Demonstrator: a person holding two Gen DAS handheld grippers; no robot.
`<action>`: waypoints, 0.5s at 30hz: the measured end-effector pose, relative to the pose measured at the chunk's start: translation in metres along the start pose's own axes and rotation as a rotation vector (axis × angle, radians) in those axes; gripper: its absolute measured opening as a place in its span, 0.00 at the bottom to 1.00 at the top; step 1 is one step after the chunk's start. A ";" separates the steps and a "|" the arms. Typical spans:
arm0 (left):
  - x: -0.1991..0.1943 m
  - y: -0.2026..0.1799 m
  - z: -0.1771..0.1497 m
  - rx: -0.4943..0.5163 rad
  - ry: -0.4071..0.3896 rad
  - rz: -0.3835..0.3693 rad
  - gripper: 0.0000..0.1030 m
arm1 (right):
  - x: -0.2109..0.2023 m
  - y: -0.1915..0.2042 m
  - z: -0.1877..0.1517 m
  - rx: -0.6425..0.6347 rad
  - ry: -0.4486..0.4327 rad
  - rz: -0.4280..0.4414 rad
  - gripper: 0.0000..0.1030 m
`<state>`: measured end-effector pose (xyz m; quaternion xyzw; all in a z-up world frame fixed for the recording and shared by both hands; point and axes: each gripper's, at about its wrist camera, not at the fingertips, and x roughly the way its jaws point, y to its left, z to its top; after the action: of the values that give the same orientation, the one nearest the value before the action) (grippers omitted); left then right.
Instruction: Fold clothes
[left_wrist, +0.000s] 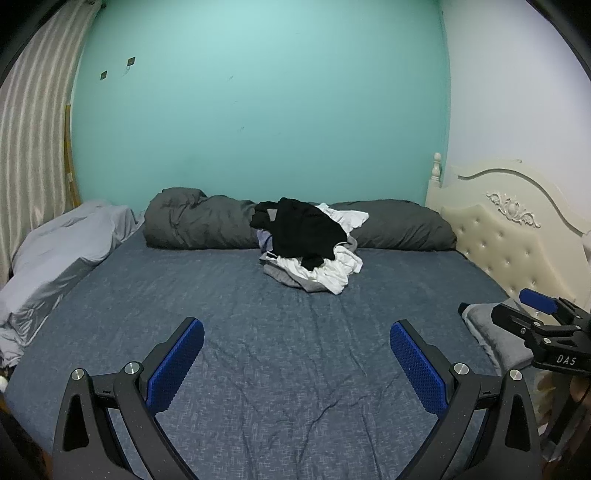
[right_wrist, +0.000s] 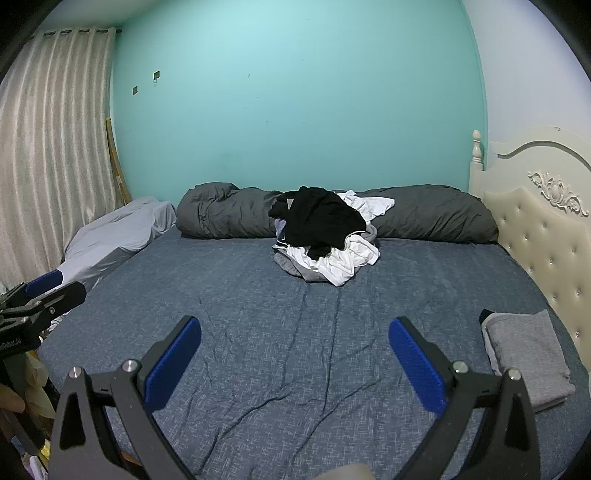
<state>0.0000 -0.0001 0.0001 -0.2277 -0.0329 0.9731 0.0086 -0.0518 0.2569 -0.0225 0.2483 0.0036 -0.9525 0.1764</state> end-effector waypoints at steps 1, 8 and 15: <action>0.000 0.000 0.001 -0.004 0.000 -0.003 1.00 | 0.000 0.000 0.000 -0.001 0.000 -0.001 0.99; 0.000 0.001 0.005 -0.011 0.004 -0.005 1.00 | -0.001 -0.002 -0.001 -0.003 -0.003 -0.006 0.99; 0.001 -0.005 0.001 0.002 -0.003 -0.010 1.00 | -0.001 -0.001 0.002 -0.004 0.007 -0.007 0.99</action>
<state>-0.0014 0.0045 0.0013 -0.2258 -0.0332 0.9735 0.0137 -0.0529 0.2582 -0.0205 0.2512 0.0072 -0.9522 0.1736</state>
